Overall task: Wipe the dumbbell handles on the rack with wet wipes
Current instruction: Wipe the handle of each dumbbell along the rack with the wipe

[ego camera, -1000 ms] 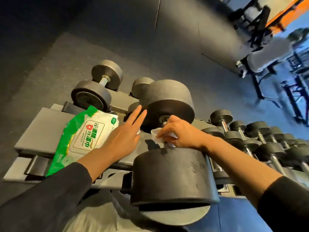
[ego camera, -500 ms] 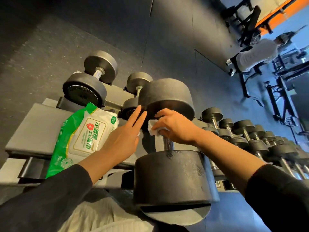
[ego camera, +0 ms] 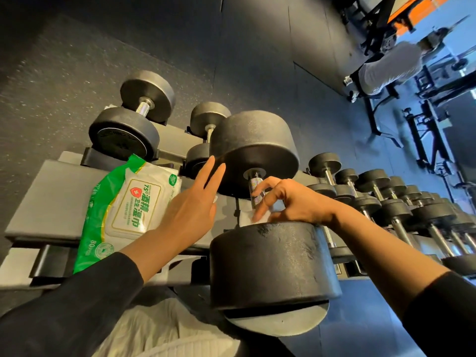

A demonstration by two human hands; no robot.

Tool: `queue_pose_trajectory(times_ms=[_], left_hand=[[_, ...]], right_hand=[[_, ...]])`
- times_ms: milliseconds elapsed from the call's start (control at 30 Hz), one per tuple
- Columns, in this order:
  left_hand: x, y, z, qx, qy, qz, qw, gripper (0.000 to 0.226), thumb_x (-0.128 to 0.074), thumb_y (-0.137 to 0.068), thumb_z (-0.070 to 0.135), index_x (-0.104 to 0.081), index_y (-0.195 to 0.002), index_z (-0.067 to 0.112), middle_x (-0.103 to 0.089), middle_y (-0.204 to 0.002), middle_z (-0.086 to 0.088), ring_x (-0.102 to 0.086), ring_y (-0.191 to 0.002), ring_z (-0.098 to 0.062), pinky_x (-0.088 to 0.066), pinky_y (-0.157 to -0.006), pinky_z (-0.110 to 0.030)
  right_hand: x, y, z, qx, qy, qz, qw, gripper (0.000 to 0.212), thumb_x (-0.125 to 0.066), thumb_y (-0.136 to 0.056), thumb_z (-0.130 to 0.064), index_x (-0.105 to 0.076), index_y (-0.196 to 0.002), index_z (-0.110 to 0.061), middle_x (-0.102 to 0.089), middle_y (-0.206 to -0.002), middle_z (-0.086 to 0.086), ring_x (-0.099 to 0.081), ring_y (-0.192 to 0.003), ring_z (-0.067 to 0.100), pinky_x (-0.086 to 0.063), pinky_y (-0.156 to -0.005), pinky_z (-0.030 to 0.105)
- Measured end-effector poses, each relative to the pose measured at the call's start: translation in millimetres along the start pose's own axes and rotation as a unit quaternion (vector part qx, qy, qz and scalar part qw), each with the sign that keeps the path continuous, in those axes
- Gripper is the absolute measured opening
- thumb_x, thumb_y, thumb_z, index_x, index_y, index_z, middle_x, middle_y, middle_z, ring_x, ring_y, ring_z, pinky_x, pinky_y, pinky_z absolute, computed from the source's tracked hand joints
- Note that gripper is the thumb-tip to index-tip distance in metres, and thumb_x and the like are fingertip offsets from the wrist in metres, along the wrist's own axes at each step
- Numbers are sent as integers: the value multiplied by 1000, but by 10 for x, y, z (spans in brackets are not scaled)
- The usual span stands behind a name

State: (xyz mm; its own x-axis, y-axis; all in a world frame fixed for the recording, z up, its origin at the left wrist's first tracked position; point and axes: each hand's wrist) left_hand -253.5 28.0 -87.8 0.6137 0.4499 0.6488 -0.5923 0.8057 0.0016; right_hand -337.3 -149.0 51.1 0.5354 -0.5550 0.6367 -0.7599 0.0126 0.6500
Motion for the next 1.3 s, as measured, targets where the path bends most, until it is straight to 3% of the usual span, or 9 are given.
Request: queue_pose_trajectory(times_ms=[167,300,467,667,767,900,967,1167,1300], left_hand=[[47,7,80,-1,16,22,1000,75,-55,-93,16,-10,-151,28,1,-160,4,-57,-69,-13,-42,-58,-18],[111,-33,215,-13,38,60,997,71,-59,-91,14,-20,-150,23,-13,-158,0,-59,-99,-18,-36,-70,-13],[204,-109,380,-6,76,109,991,71,-63,-89,14,-26,-148,22,-24,-153,0,-35,-131,-12,-26,-96,-12],[301,-202,670,0,64,118,991,66,-65,-88,16,-32,-145,24,-33,-148,0,-36,-133,-16,-27,-99,-20],[321,-239,839,-7,52,120,991,62,-64,-89,22,-35,-143,23,-37,-145,1,-40,-129,-15,-29,-96,-20],[353,-288,1073,-5,83,125,989,58,-56,-94,32,-32,-146,23,-35,-147,3,-36,-131,-10,-25,-97,-15],[394,-291,1172,5,123,129,984,60,-49,-95,36,-23,-149,27,-34,-149,4,-32,-135,-10,-24,-103,-20],[548,-267,1423,20,183,202,962,73,-44,-82,54,4,-137,50,-32,-147,12,-24,-129,-2,-21,-109,-34],[649,-235,1502,13,203,246,948,75,-50,-84,54,2,-138,54,-28,-147,11,-34,-115,6,-31,-95,-17]], right_hand=[[36,-25,105,-23,46,267,962,24,-74,-77,-8,-74,-93,-26,-59,-101,-3,-52,-96,12,-49,-86,32],[-9,-86,152,1,57,251,966,22,-74,-78,-8,-74,-98,-16,-66,-103,4,-58,-98,18,-50,-88,35],[-114,-38,203,43,-34,193,980,15,-75,-76,-6,-74,-89,-15,-64,-93,-8,-61,-92,6,-53,-84,21],[-109,114,219,51,-93,135,985,14,-75,-75,-4,-74,-83,-16,-66,-88,-7,-60,-86,8,-53,-79,18],[-102,135,206,38,-71,227,971,19,-72,-75,-2,-74,-90,-13,-64,-89,-5,-57,-82,8,-47,-71,12],[-34,126,146,58,-137,419,896,17,-73,-77,-9,-74,-94,-12,-67,-92,-2,-61,-85,10,-51,-80,23],[16,109,88,80,-177,471,860,18,-73,-79,-13,-73,-98,-14,-66,-94,-7,-58,-84,3,-49,-79,17],[145,77,-146,175,-213,511,814,20,-68,-84,-13,-71,-101,-21,-59,-97,-16,-54,-88,-11,-41,-76,1],[197,78,-277,226,-199,497,814,19,-69,-84,-16,-70,-101,-27,-54,-106,-17,-52,-99,-5,-44,-81,6]])
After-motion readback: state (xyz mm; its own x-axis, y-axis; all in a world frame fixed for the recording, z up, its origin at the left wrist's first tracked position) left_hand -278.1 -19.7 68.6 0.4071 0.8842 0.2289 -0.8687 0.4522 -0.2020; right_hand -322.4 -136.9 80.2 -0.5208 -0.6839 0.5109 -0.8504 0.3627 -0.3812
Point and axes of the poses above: each hand's wrist, its own y-axis away from the middle knuckle, its own x-axis out of the back of the hand, z = x × y
